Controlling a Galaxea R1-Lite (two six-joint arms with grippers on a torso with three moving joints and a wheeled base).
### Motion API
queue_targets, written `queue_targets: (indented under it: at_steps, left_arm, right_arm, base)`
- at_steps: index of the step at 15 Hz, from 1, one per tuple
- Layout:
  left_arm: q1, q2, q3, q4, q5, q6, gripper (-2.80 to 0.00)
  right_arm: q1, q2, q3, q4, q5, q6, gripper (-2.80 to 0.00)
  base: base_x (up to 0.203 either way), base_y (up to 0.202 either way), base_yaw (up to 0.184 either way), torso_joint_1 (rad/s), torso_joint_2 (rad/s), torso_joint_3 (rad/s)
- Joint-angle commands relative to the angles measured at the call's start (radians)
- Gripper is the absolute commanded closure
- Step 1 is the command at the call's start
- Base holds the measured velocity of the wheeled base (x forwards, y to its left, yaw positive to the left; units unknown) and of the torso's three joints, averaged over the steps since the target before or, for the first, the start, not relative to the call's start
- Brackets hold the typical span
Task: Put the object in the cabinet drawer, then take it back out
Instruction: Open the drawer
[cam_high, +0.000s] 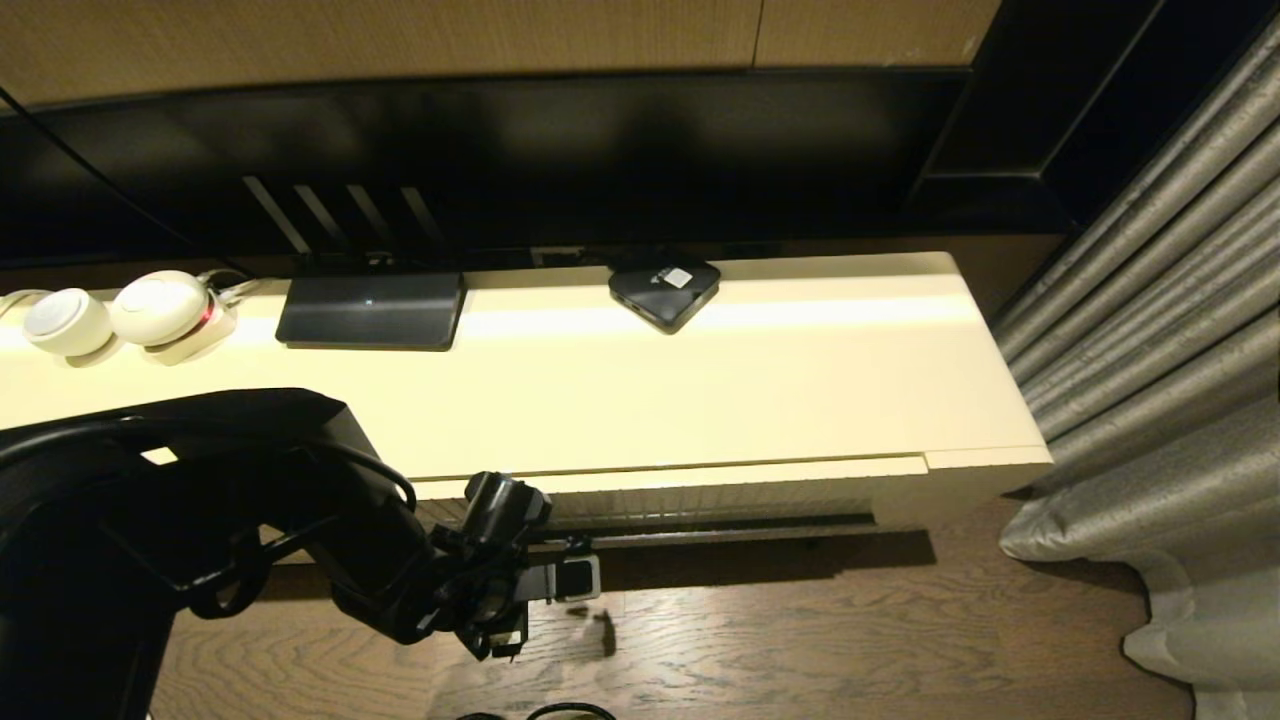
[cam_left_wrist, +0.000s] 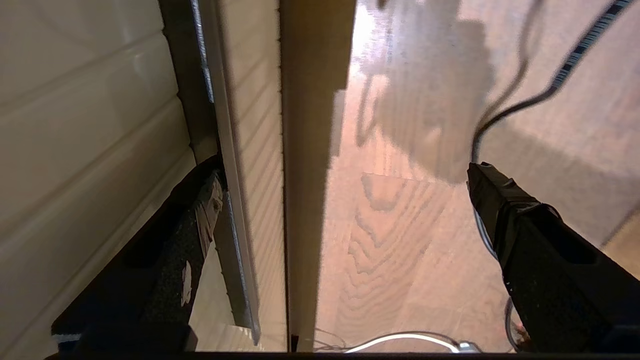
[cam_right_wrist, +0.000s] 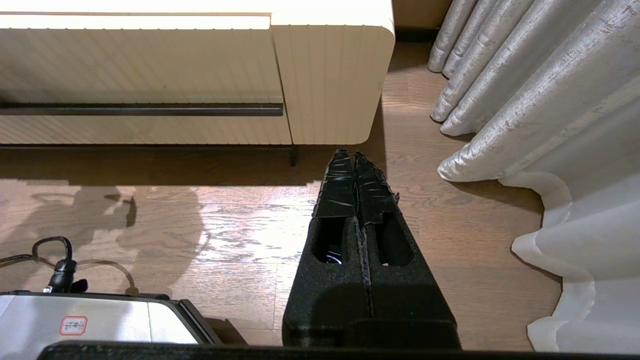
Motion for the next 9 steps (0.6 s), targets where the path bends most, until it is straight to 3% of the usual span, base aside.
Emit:
queue_targets:
  at_steps: [1, 9]
  left_arm:
    - [0.0, -0.002, 0.009, 0.012, -0.012, 0.007, -2.8]
    - [-0.002, -0.033, 0.078, 0.012, -0.054, 0.009, -2.8]
  right_arm:
    - [0.0, 0.001, 0.0, 0.0, -0.001, 0.0, 0.0]
    - [0.0, 0.001, 0.0, 0.0, -0.001, 0.0, 0.0]
  base:
    - [0.0, 0.0, 0.0, 0.0, 0.0, 0.0]
    - [0.0, 0.0, 0.0, 0.0, 0.0, 0.0]
